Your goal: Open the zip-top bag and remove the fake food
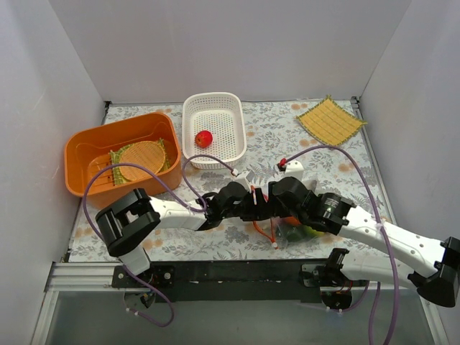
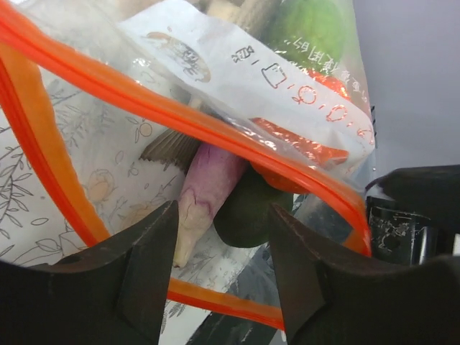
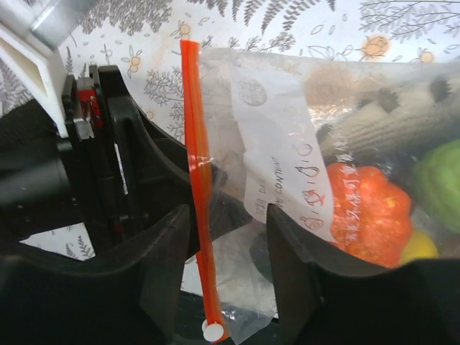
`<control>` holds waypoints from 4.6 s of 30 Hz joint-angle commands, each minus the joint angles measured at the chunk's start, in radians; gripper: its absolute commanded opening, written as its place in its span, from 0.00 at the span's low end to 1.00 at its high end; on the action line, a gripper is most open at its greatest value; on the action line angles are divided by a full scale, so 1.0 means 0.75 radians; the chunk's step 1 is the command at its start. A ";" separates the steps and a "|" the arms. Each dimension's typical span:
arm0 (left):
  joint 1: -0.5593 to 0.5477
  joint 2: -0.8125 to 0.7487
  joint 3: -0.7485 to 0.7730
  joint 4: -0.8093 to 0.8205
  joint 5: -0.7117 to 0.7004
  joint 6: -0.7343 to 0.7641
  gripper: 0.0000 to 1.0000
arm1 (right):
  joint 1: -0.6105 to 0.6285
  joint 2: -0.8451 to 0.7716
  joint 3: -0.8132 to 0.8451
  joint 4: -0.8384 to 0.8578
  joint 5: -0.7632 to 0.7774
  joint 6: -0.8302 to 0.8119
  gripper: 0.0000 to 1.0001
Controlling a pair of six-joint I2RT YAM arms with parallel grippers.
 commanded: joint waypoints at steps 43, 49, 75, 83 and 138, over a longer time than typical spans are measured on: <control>-0.063 0.143 0.167 -0.083 -0.375 0.231 0.80 | -0.592 -0.263 -0.317 0.157 -0.288 -0.077 0.23; -0.063 0.188 0.206 -0.101 -0.428 0.268 0.82 | -0.592 -0.143 -0.237 0.218 -0.290 -0.114 0.27; -0.061 0.296 0.302 0.083 -0.516 0.532 0.63 | -0.678 0.337 -0.221 0.613 -0.542 -0.214 0.37; -0.061 0.108 0.196 -0.013 -0.447 0.489 0.45 | -0.784 0.249 -0.260 0.574 -0.484 -0.210 0.38; 0.549 -0.055 0.560 -0.602 -0.367 0.585 0.89 | -0.756 -0.044 -0.235 0.312 -0.574 -0.274 0.62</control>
